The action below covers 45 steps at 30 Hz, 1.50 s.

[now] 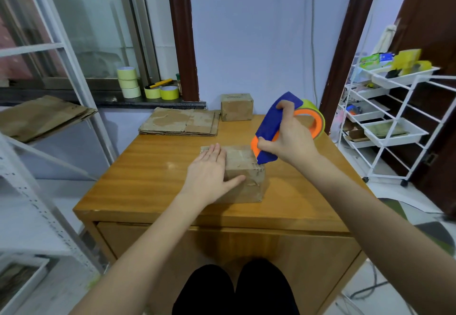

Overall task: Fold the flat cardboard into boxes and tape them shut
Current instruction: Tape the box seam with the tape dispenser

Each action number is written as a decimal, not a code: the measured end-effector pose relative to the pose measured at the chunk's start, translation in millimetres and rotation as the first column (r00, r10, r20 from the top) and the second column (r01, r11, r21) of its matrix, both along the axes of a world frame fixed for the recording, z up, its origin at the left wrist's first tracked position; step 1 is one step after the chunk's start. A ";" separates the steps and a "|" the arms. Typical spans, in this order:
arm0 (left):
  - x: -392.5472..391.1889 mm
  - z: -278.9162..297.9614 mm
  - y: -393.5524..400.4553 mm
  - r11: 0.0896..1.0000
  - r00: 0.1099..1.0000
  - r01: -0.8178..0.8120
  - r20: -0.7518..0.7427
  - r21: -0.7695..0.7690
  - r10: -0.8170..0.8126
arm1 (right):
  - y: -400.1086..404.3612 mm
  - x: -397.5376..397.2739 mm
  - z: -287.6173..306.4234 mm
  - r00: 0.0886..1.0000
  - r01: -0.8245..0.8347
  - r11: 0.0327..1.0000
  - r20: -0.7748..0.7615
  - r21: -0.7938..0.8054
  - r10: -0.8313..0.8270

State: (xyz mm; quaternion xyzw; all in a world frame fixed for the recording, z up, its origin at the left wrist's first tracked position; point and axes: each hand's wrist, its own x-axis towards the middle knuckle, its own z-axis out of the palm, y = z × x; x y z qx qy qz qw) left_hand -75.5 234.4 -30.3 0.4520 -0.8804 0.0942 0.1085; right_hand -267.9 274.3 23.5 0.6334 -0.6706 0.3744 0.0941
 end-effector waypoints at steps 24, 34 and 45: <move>-42.3 -1.5 10.9 0.994 0.991 0.104 -0.081 -0.036 -0.106 | 0.5 4.0 -2.4 0.999 -0.046 0.999 -0.024 -0.022 0.045; -42.7 -1.8 8.8 0.996 0.994 0.088 -0.062 -0.024 -0.089 | 8.8 -20.1 -27.7 0.762 0.021 0.977 0.637 -0.211 0.121; -43.3 -1.1 8.7 0.995 0.993 0.101 -0.051 -0.022 -0.102 | 14.6 -44.7 -32.8 0.742 0.143 0.961 0.668 -0.238 0.055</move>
